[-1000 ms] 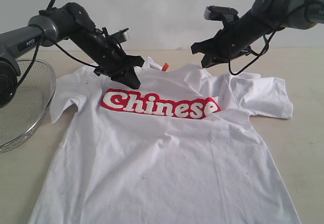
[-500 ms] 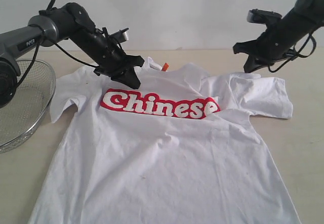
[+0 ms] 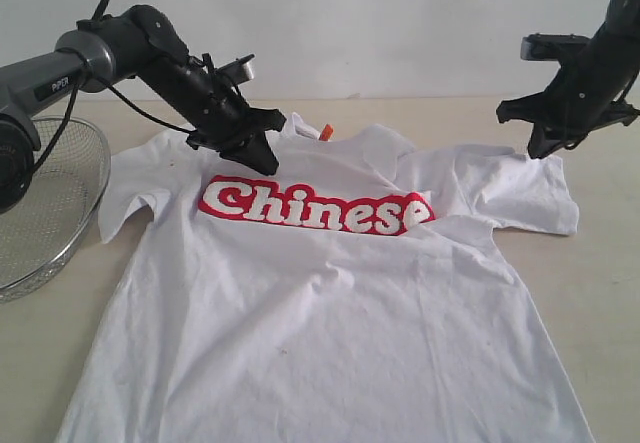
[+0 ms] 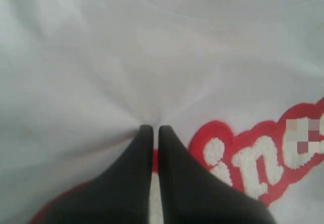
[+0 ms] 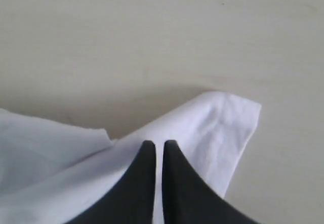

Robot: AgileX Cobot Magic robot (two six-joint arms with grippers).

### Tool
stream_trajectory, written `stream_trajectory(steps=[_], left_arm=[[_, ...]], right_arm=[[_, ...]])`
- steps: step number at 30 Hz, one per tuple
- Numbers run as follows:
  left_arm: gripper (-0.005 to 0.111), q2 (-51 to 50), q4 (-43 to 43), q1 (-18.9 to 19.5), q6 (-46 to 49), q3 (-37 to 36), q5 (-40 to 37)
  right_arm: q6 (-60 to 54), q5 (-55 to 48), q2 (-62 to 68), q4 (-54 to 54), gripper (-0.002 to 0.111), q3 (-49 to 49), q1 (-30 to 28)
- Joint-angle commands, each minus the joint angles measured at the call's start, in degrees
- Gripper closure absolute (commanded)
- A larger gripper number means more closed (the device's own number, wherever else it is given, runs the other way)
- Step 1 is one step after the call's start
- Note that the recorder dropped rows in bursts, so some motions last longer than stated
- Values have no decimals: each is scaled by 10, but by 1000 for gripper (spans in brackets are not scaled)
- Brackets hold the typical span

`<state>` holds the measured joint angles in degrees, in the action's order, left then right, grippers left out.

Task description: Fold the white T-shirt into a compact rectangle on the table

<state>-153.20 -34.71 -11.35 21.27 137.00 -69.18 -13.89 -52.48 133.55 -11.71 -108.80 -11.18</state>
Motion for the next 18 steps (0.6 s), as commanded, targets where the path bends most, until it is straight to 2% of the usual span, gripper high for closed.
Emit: stream_trajectory(steps=[1,7,10,18], left_arm=[[102,7,-8,-3,3,4,0],[102,7,-8,-3,3,4,-2],[102,7,-8,-3,3,4,-7],[102,7,-8,-3,3,4,-2]], right_arm=[[15,-10,3,26,109,1,-3],[18,-13,34,32,109,1,-3],[55,-27,40,97,109,1,-4],[74,-68,41,106,109,1,-65]])
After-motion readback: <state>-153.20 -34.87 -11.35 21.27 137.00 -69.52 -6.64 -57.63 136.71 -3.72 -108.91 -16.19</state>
